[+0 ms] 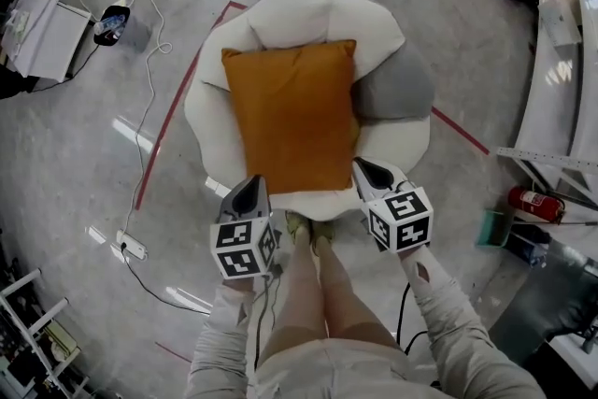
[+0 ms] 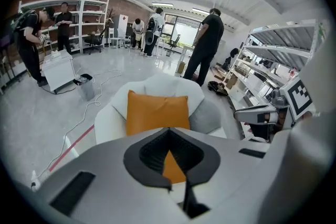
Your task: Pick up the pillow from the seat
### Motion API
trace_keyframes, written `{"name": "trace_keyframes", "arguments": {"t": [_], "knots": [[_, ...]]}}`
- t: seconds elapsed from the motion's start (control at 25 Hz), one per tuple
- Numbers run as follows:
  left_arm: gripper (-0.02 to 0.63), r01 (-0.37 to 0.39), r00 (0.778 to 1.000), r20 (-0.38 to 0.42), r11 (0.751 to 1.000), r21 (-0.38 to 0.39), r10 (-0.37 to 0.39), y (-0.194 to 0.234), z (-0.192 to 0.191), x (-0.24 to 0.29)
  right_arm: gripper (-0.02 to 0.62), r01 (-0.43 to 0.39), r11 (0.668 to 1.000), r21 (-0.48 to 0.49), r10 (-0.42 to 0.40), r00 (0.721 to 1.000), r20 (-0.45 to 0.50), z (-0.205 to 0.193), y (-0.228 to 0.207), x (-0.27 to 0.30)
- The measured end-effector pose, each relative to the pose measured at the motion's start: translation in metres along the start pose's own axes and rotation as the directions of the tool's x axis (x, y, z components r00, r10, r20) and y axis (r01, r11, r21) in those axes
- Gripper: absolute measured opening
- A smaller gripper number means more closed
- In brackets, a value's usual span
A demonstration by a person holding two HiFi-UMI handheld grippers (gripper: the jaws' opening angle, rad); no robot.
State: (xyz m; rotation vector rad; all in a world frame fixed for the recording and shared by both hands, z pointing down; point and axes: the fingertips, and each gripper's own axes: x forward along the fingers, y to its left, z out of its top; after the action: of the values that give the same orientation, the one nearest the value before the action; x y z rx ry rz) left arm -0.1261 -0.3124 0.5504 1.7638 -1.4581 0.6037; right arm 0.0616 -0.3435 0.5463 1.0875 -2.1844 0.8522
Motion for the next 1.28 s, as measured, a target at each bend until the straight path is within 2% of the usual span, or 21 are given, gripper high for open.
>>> {"name": "trace_keyframes", "arguments": {"t": [0.12,0.24,0.32,0.56,0.76,0.92,1.08,1.16,1.28], "knots": [[0.005,-0.014,1.0,-0.022,1.0,-0.021,0.013,0.027,-0.017,0.035,0.006,0.011,1.0,0.027,-0.011,1.0,-0.013,-0.018,-0.019,0.035],[0.01,-0.002,0.999,-0.053,1.0,-0.03,0.001,0.048,-0.034,0.071,0.039,0.011,0.998,0.062,-0.008,0.999,-0.035,-0.037,-0.038,0.07],[0.092,0.016,0.996,-0.082,0.999,-0.033,-0.019,0.059,-0.047,0.096,0.071,0.003,0.996,0.087,0.002,0.999,-0.052,-0.05,-0.05,0.094],[0.281,0.029,0.99,-0.141,0.999,-0.018,-0.031,0.093,-0.083,0.163,0.235,-0.025,0.99,0.137,0.037,0.995,-0.088,-0.087,-0.079,0.155],[0.415,0.051,0.98,-0.19,0.998,-0.027,-0.055,0.116,-0.107,0.211,0.345,-0.02,0.987,0.158,0.041,0.99,-0.131,-0.117,-0.101,0.197],[0.482,0.05,0.972,-0.23,0.999,-0.014,-0.052,0.128,-0.119,0.238,0.451,-0.029,0.978,0.206,0.064,0.984,-0.163,-0.135,-0.115,0.224],[0.533,0.083,0.967,-0.238,0.996,-0.028,-0.087,0.134,-0.122,0.257,0.548,-0.034,0.981,0.193,0.071,0.98,-0.188,-0.146,-0.124,0.248],[0.551,0.097,0.963,-0.251,0.995,-0.024,-0.1,0.137,-0.123,0.267,0.574,-0.049,0.981,0.188,0.088,0.975,-0.205,-0.152,-0.125,0.258],[0.572,0.123,0.955,-0.271,0.992,-0.006,-0.12,0.139,-0.123,0.277,0.574,-0.06,0.982,0.181,0.101,0.968,-0.231,-0.158,-0.128,0.269]]}}
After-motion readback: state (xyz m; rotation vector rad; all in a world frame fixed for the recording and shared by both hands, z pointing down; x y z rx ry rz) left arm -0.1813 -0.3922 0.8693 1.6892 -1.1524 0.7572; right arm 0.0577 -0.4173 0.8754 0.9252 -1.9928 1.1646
